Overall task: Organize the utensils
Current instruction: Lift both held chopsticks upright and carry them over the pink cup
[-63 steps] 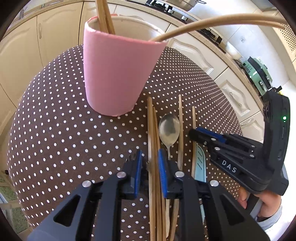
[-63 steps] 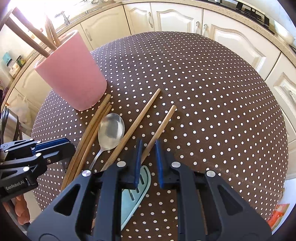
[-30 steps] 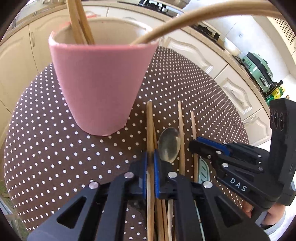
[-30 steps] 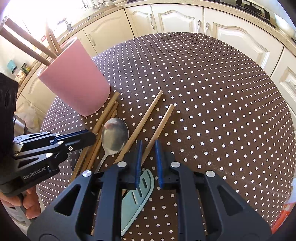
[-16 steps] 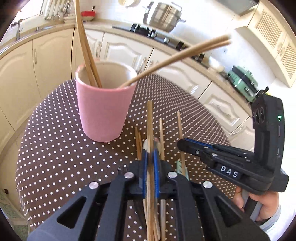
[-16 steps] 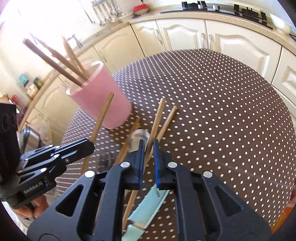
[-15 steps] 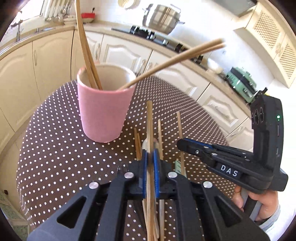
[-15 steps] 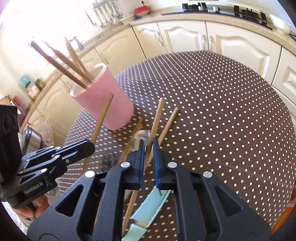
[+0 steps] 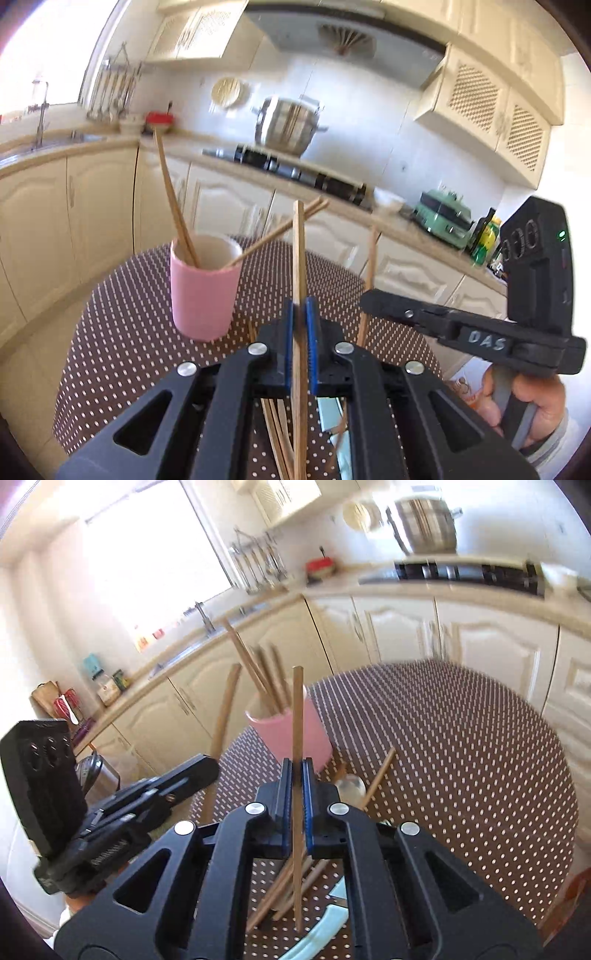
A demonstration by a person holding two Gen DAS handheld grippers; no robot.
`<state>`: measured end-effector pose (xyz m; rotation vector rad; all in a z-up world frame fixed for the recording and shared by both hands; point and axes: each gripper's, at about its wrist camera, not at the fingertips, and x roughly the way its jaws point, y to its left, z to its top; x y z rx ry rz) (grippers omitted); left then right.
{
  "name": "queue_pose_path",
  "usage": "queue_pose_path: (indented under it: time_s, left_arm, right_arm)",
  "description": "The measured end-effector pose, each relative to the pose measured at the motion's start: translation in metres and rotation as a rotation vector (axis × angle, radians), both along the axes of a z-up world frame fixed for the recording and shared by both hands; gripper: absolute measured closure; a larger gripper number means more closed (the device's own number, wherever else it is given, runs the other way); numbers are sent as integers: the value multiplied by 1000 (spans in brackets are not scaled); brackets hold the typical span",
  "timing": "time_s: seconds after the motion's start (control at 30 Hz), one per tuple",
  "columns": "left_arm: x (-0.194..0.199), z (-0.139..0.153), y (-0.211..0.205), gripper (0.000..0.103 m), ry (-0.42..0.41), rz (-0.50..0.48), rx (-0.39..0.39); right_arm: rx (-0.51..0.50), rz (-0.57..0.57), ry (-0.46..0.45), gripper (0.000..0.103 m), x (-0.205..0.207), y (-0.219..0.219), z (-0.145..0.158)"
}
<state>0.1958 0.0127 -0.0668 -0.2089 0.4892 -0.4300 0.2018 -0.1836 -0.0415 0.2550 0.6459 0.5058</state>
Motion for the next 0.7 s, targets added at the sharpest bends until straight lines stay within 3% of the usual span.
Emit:
queue_pose_path:
  time_s: [0.3,0.7]
  left_arm:
    - [-14,26,15,96,-226,67,-58]
    - [22,65,35,96,-477,224,-100]
  right_arm:
    - [-1,22,-195,97,-19,21,52]
    - [-30,35,-353,97,20,54,109]
